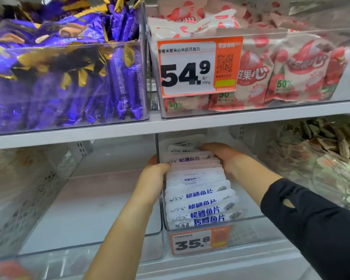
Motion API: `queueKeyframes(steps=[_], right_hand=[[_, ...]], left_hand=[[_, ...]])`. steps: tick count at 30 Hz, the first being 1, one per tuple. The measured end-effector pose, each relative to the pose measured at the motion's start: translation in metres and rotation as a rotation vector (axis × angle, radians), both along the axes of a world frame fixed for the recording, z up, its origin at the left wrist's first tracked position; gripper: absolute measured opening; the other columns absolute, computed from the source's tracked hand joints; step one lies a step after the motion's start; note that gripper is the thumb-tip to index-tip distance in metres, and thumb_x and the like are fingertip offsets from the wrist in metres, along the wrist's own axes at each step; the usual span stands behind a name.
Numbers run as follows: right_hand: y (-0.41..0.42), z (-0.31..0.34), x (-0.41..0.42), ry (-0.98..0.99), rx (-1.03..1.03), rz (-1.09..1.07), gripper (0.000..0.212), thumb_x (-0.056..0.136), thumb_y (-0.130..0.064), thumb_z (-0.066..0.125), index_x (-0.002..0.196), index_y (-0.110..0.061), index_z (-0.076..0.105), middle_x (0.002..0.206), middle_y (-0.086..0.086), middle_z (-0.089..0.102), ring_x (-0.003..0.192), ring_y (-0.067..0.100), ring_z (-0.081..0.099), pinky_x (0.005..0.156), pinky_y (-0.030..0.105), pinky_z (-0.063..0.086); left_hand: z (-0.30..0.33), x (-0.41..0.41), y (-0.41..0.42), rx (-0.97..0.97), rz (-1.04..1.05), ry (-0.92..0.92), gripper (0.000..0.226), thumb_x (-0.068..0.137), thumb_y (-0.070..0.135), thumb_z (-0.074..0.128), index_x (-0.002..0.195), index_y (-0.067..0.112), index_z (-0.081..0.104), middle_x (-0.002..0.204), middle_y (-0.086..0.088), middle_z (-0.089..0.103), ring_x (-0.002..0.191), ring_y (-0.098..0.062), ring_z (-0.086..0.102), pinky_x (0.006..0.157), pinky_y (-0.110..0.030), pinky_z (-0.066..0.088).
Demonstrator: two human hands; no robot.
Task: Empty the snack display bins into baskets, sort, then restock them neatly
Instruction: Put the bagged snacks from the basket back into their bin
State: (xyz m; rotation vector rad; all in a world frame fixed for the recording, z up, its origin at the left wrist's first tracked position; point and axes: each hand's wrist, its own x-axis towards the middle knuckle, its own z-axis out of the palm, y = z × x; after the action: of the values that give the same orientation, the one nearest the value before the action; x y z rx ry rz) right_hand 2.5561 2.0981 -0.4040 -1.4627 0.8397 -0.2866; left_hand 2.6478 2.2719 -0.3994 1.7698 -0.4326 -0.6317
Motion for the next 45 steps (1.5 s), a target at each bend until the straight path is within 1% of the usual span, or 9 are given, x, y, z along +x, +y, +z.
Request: queueKeyframes(steps=[3, 8, 15, 19, 23, 27, 32, 40, 45], right_hand=[[-0.008, -0.002, -0.002, 0.001, -0.015, -0.003, 0.034, 0.085, -0.037, 0.069, 0.107, -0.011, 0.068, 0.111, 0.017, 0.069, 0.094, 0.031, 0.064, 0.094, 0.045, 0.049], [-0.013, 0.002, 0.014, 0.036, -0.040, -0.039, 0.054, 0.089, -0.047, 0.062, 0.129, -0.012, 0.055, 0.118, 0.012, 0.063, 0.083, 0.025, 0.063, 0.068, 0.027, 0.051], [0.001, 0.011, 0.031, 0.388, -0.594, 0.209, 0.068, 0.078, -0.064, 0.065, 0.122, -0.013, 0.053, 0.106, 0.000, 0.056, 0.087, 0.014, 0.055, 0.079, 0.025, 0.038], [0.003, 0.007, 0.041, 0.375, -0.801, 0.094, 0.103, 0.074, -0.077, 0.054, 0.150, -0.012, 0.027, 0.146, 0.009, 0.042, 0.122, 0.025, 0.052, 0.099, 0.033, 0.043], [0.024, 0.002, 0.038, 0.413, -1.177, 0.321, 0.084, 0.092, -0.066, 0.033, 0.154, -0.015, 0.010, 0.162, 0.005, 0.006, 0.148, 0.022, 0.011, 0.119, 0.042, 0.015], [0.040, 0.000, 0.041, 0.548, -1.184, 0.586, 0.074, 0.097, -0.062, 0.017, 0.155, -0.020, -0.003, 0.161, -0.001, -0.013, 0.149, 0.014, -0.008, 0.120, 0.040, -0.004], [0.061, 0.023, 0.015, 0.467, -1.059, 0.579, 0.073, 0.097, -0.062, 0.017, 0.155, -0.020, -0.001, 0.162, -0.001, -0.007, 0.149, 0.017, 0.000, 0.119, 0.034, 0.003], [0.079, -0.001, 0.004, 0.582, -1.218, 0.609, 0.073, 0.098, -0.059, 0.015, 0.154, -0.017, -0.005, 0.162, 0.002, -0.008, 0.149, 0.014, -0.006, 0.120, 0.041, -0.005], [0.080, 0.026, -0.021, 0.488, -1.006, 0.573, 0.067, 0.100, -0.057, 0.014, 0.155, -0.020, 0.003, 0.162, 0.003, -0.002, 0.149, 0.019, 0.003, 0.118, 0.036, 0.005]], left_hand=[[-0.009, 0.015, -0.011, 0.050, -0.012, -0.011, 0.037, 0.094, -0.003, 0.053, 0.069, 0.023, 0.045, 0.058, 0.009, 0.051, 0.056, -0.003, 0.044, 0.048, -0.009, 0.034], [-0.008, 0.012, -0.009, 0.019, -0.016, -0.018, 0.032, 0.095, 0.000, 0.053, 0.071, 0.021, 0.048, 0.051, 0.011, 0.056, 0.066, -0.008, 0.048, 0.040, -0.003, 0.035], [0.002, -0.033, 0.023, -0.164, 0.024, -0.029, 0.016, 0.091, 0.011, 0.055, 0.097, 0.011, 0.070, 0.092, -0.002, 0.071, 0.090, -0.019, 0.065, 0.076, -0.026, 0.048], [0.006, -0.037, 0.026, -0.149, 0.022, -0.013, 0.017, 0.091, 0.015, 0.055, 0.096, 0.010, 0.071, 0.100, -0.008, 0.072, 0.096, -0.024, 0.066, 0.088, -0.037, 0.049], [0.004, -0.026, 0.015, -0.163, 0.044, -0.038, 0.013, 0.094, 0.010, 0.054, 0.091, 0.018, 0.065, 0.092, 0.001, 0.067, 0.093, -0.022, 0.060, 0.068, -0.028, 0.041], [-0.006, -0.003, -0.003, -0.111, 0.098, -0.040, 0.045, 0.097, 0.007, 0.053, 0.141, 0.003, 0.041, 0.143, -0.015, 0.048, 0.116, -0.023, 0.051, 0.044, -0.013, 0.035], [-0.007, -0.017, 0.008, -0.155, 0.047, -0.059, 0.027, 0.095, 0.011, 0.055, 0.121, 0.013, 0.059, 0.110, -0.001, 0.066, 0.087, -0.010, 0.056, 0.056, -0.017, 0.042], [0.001, -0.034, 0.022, -0.249, 0.037, 0.018, 0.011, 0.086, 0.011, 0.058, 0.092, 0.012, 0.067, 0.089, -0.002, 0.069, 0.091, -0.021, 0.064, 0.084, -0.032, 0.049], [0.005, -0.039, 0.029, -0.270, 0.001, -0.017, 0.015, 0.094, 0.016, 0.053, 0.101, 0.020, 0.066, 0.090, 0.010, 0.065, 0.087, -0.006, 0.061, 0.066, -0.010, 0.044]])
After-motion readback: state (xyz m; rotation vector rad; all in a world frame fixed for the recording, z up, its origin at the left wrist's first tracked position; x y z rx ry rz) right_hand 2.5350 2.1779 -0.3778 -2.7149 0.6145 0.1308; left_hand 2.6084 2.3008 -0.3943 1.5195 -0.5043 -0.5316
